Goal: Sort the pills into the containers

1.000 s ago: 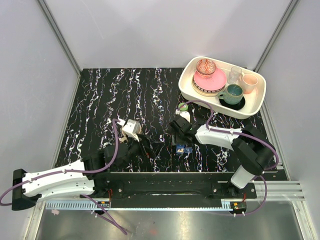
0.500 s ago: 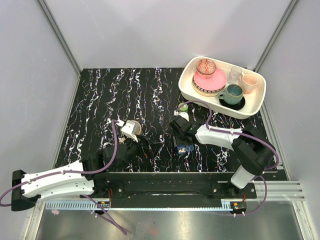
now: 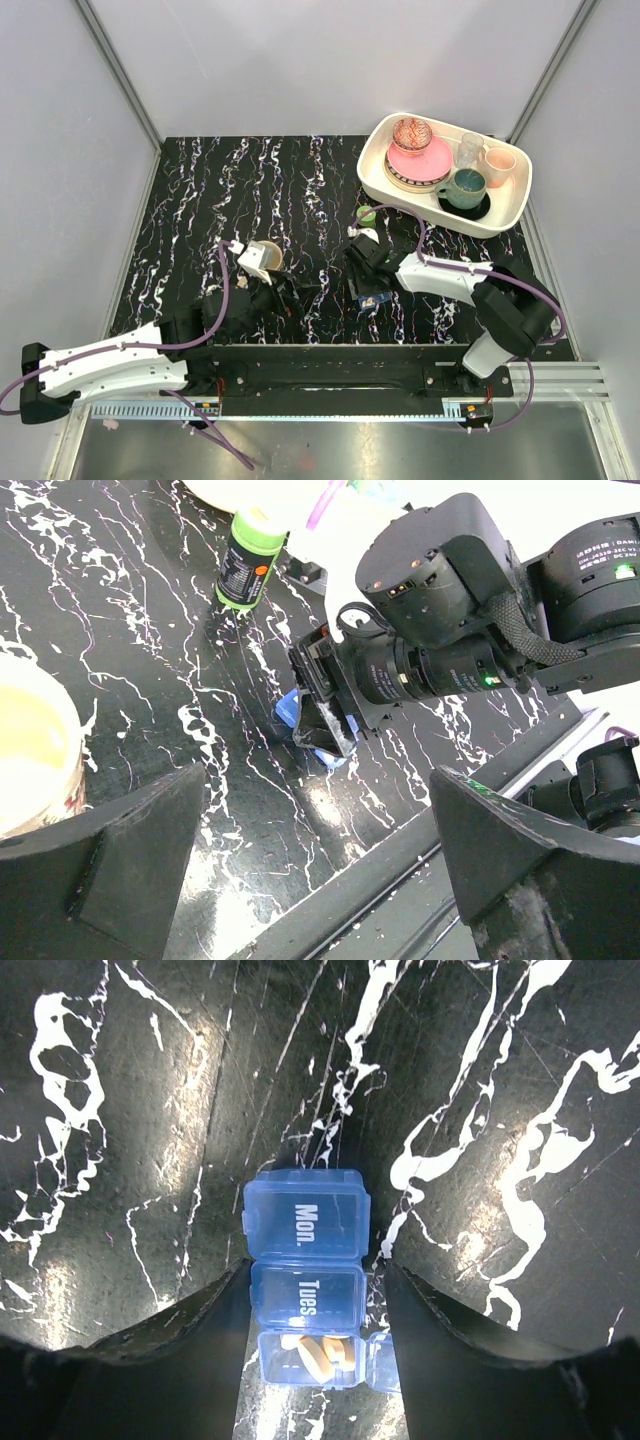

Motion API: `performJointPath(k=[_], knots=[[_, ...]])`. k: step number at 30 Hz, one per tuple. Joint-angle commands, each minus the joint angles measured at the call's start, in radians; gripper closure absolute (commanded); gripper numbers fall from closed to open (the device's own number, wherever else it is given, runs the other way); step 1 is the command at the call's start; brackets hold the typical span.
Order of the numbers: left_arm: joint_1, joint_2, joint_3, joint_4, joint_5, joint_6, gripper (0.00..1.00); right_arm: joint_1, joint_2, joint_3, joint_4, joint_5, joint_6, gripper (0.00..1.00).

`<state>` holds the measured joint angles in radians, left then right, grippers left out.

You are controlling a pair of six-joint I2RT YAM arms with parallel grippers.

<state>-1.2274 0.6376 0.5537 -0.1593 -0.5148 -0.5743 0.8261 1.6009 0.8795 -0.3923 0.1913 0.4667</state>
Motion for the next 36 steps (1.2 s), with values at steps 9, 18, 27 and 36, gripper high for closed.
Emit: performJointPath(k=[9, 18, 27, 36], knots=[[-0.001, -0.035, -0.008, -0.003, -0.031, -0.007, 0.01, -0.002, -0.053, -0.024, -0.006, -0.036, -0.042, 0.51], [0.0, -0.062, -0.011, 0.004, -0.002, -0.032, 0.01, -0.004, -0.211, -0.057, -0.01, -0.056, -0.088, 0.8], [0.035, -0.09, 0.025, -0.034, 0.093, -0.116, 0.01, 0.025, -0.433, 0.039, -0.175, -0.245, -0.193, 0.96], [0.219, 0.022, 0.088, -0.017, 0.419, -0.199, 0.01, 0.106, -0.545, 0.144, -0.339, -0.282, -0.298, 1.0]])
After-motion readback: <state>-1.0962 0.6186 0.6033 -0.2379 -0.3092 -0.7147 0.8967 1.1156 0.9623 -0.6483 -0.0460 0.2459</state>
